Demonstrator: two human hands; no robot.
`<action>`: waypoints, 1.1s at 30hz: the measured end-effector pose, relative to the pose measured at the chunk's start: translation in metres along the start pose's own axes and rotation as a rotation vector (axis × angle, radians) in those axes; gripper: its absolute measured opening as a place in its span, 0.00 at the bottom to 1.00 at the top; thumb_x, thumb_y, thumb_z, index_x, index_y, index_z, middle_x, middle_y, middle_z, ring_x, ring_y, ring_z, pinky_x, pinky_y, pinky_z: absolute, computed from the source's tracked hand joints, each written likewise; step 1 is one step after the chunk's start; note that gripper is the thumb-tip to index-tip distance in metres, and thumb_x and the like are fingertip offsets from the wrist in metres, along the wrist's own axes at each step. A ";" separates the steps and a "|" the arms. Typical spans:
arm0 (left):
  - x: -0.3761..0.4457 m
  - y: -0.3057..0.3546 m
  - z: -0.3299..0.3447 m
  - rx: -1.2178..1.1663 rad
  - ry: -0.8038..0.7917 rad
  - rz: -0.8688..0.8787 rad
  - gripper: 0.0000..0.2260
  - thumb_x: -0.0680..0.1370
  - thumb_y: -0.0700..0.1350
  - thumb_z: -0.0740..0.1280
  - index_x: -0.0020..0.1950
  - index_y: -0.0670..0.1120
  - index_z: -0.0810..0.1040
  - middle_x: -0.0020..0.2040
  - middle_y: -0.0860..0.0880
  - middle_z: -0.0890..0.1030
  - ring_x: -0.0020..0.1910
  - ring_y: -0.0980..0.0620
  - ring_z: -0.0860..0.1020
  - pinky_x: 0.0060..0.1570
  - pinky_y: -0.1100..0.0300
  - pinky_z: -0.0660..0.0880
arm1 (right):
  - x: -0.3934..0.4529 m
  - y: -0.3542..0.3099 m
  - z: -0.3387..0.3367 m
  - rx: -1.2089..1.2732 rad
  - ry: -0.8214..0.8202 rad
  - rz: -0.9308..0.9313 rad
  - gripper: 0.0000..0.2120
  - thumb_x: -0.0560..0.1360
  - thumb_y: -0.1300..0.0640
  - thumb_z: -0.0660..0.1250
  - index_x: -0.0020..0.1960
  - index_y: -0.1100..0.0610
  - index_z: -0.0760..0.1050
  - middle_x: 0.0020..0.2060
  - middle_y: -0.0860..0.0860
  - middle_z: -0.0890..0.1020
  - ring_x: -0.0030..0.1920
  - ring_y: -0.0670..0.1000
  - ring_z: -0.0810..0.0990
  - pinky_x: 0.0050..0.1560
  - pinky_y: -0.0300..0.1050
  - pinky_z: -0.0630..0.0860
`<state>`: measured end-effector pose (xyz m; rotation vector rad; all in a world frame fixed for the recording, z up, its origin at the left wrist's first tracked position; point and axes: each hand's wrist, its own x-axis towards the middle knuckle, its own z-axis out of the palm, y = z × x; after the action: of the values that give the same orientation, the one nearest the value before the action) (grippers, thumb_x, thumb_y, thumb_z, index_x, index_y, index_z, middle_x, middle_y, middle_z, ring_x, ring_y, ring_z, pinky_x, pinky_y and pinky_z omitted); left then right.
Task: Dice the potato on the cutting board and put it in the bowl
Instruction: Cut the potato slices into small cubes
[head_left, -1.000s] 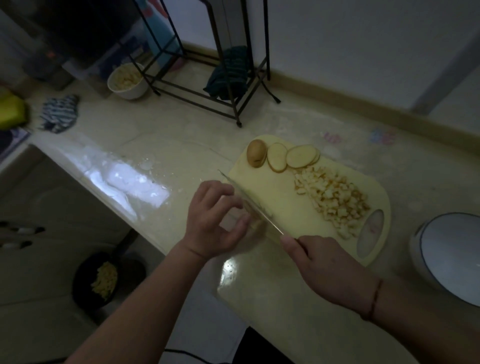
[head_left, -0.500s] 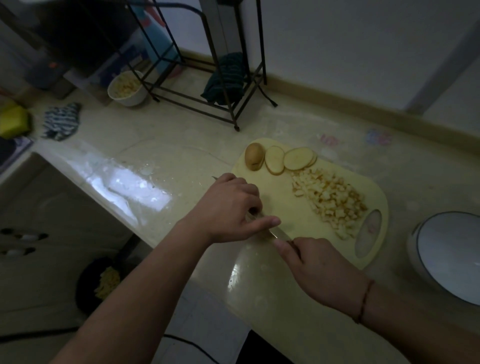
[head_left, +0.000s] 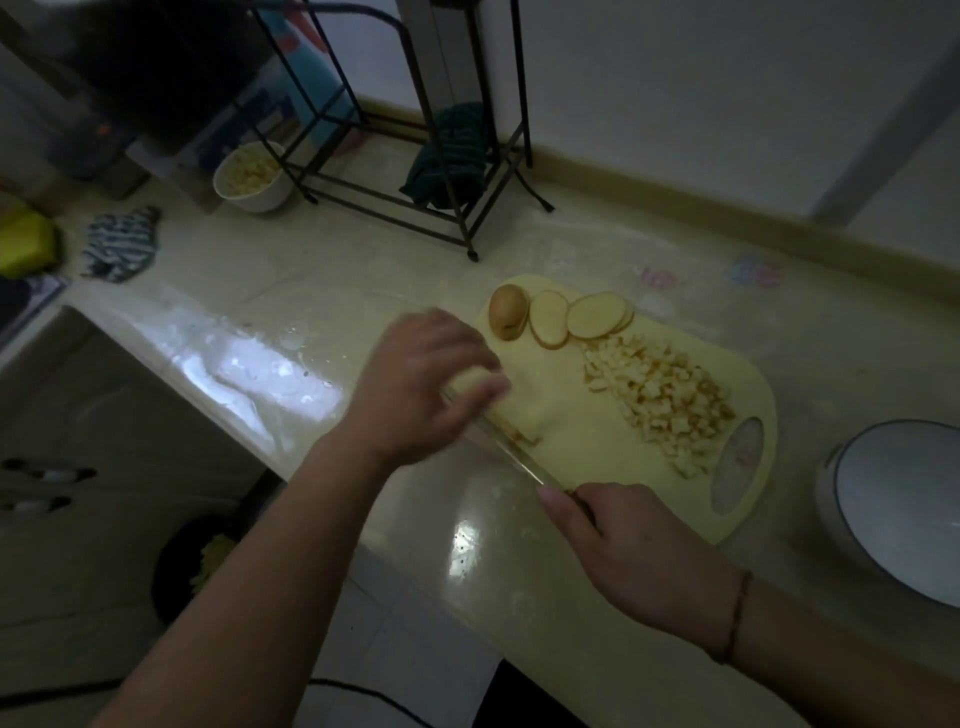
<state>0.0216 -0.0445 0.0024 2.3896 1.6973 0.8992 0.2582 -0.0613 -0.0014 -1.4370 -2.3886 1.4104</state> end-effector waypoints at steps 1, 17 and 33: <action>0.000 -0.006 -0.006 -0.029 0.189 -0.045 0.25 0.84 0.56 0.56 0.45 0.40 0.83 0.44 0.43 0.83 0.45 0.42 0.79 0.48 0.48 0.73 | 0.000 -0.001 -0.002 0.028 -0.015 0.017 0.28 0.77 0.35 0.50 0.31 0.56 0.67 0.25 0.49 0.73 0.27 0.45 0.71 0.32 0.37 0.66; -0.036 -0.021 0.025 0.145 0.297 0.128 0.10 0.79 0.49 0.62 0.52 0.43 0.70 0.51 0.44 0.71 0.49 0.43 0.72 0.52 0.50 0.69 | -0.011 0.010 -0.028 0.151 -0.090 0.144 0.30 0.69 0.28 0.46 0.32 0.56 0.65 0.23 0.48 0.69 0.24 0.44 0.67 0.29 0.39 0.64; 0.006 -0.005 0.018 0.260 -0.514 -0.031 0.35 0.79 0.70 0.40 0.51 0.57 0.84 0.51 0.60 0.83 0.55 0.54 0.73 0.57 0.49 0.62 | -0.006 0.009 -0.017 -0.446 0.062 -0.088 0.22 0.75 0.30 0.42 0.44 0.46 0.63 0.43 0.49 0.79 0.47 0.51 0.80 0.39 0.45 0.65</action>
<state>0.0280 -0.0328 -0.0124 2.4433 1.7043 0.0353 0.2753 -0.0526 0.0050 -1.3970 -2.8048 0.8318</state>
